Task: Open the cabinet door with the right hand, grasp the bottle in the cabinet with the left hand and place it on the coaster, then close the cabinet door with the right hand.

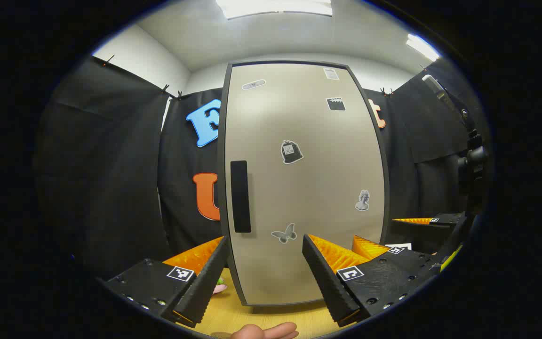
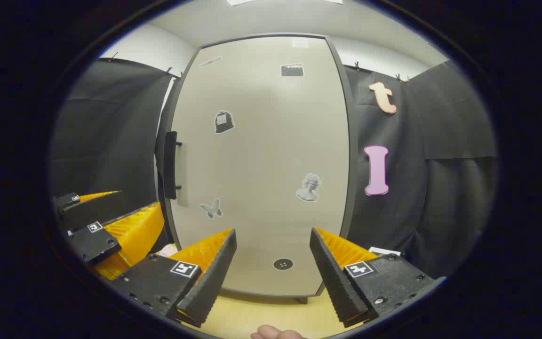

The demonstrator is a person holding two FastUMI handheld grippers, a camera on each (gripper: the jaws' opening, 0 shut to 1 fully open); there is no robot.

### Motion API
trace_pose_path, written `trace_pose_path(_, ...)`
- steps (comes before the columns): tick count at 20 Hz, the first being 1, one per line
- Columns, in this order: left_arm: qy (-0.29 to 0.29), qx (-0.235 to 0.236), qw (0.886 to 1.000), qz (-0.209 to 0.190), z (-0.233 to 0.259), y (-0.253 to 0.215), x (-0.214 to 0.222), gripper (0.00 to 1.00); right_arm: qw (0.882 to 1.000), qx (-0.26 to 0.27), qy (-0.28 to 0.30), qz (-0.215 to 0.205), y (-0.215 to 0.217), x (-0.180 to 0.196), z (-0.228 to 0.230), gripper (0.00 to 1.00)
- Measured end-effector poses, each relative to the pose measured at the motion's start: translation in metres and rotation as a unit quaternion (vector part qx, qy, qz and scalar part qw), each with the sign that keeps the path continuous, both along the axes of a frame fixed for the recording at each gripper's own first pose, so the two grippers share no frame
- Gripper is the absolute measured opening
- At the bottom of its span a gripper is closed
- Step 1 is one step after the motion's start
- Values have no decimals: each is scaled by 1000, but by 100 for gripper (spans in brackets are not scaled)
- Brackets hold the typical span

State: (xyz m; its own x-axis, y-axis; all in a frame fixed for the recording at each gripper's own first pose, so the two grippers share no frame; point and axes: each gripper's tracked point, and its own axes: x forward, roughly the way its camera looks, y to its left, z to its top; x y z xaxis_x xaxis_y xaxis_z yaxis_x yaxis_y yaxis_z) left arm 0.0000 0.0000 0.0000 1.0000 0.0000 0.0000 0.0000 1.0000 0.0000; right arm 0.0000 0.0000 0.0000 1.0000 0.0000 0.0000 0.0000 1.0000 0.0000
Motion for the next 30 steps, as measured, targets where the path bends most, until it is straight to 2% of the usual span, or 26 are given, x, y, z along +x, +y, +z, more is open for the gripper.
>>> trace_pose_path(6,0,16,1000,10,-2,6,-3,94,1000,-2,12,-11,-12,1,-8,98)
trace_pose_path(11,12,2,1000,15,-10,8,0,95,1000,-2,6,-20,-23,-1,-4,98)
trace_pose_path(20,14,-5,1000,2,-11,9,-12,95,1000,-19,-4,-1,-18,15,9,98)
trace_pose_path(24,27,-3,1000,-9,-19,17,-29,95,998,-44,-28,27,6,31,25,98)
trace_pose_path(30,42,15,998,54,-27,66,-55,95,991,-80,-74,80,70,62,59,98)
